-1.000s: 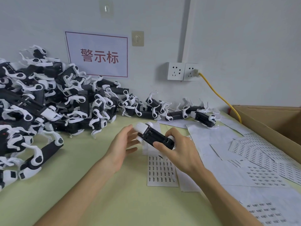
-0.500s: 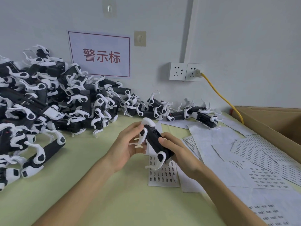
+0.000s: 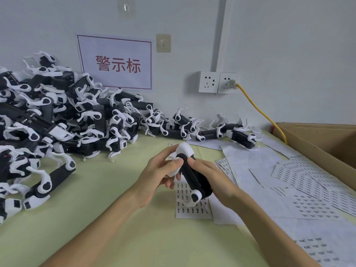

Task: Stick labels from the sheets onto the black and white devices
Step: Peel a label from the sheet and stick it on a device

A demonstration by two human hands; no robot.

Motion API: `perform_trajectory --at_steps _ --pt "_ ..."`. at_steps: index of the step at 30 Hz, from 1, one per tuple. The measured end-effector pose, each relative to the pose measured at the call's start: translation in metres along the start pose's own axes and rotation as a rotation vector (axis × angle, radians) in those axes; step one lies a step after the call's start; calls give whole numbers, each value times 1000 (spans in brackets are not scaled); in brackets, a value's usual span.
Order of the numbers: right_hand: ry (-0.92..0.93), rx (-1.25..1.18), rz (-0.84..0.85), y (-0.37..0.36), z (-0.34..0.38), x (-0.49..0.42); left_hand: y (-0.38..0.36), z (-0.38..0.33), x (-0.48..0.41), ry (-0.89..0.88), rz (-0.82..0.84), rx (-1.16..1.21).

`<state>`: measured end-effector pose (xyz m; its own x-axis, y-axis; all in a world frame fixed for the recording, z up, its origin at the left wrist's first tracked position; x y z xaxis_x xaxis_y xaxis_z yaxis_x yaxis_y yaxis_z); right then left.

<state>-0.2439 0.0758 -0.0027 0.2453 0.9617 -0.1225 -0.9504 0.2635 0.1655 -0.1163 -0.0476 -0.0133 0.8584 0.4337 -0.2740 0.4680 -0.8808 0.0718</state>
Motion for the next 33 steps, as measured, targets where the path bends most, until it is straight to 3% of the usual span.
perform_trajectory --at_steps 11,16,23,29,33 --pt "-7 -98 81 1 -2 -3 3 -5 -1 -28 -30 5" --pt "-79 -292 38 5 -6 -6 7 -7 -1 16 -41 212" --pt "59 -150 -220 19 -8 -10 10 0 -4 80 -190 229" --pt "81 -159 -352 23 -7 -10 10 3 -6 92 -297 218" --pt "47 22 -466 20 -13 -11 16 11 -9 129 -396 164"
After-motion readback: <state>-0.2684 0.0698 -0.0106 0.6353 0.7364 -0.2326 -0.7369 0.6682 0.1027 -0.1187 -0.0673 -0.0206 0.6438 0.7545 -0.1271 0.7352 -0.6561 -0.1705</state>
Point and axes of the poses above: each hand's wrist, its own x-axis away from the middle knuckle, its own y-axis out of the back of the hand, z = x × y, the point moved 2 cm from there along -x, towards the middle knuckle, and after that the axes turned 4 degrees about -x, right-handed, at the moved point
